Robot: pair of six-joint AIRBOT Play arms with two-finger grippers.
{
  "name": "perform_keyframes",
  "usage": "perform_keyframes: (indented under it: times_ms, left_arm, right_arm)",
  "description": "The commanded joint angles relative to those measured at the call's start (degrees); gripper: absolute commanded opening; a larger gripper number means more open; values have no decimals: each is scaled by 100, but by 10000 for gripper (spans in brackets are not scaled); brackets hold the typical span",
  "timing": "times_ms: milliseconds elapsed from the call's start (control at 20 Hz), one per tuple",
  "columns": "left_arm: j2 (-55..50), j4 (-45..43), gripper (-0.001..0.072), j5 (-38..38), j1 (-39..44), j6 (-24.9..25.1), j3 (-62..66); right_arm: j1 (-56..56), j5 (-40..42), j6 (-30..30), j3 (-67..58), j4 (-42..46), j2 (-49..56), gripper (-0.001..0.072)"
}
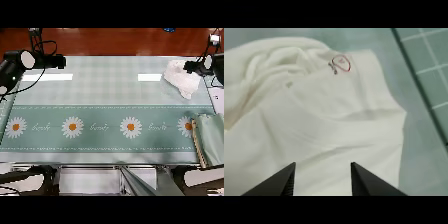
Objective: Fold the shirts.
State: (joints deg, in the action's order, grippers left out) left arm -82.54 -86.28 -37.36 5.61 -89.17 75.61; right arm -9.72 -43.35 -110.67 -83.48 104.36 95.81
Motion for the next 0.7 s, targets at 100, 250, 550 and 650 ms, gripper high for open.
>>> perform_keyframes:
  times_ms: [100, 250, 550, 650]
  left_arm:
    - [-278, -9, 506, -697, -11, -118, -4]
    - [-328, 37, 506, -1233, -13, -133, 0]
    - [76, 33, 506, -2559, -367, -197, 31]
    - [584, 44, 506, -2728, -658, -201, 26]
  right_arm:
    - [-317, -275, 527, -525, -1567, 1095, 410]
    - [-278, -844, 627, -946, -1805, 1451, 388]
    - [-116, -1989, 1471, -1923, -2636, 1272, 27]
    - [-28, -2138, 1600, -2284, -2651, 874, 27]
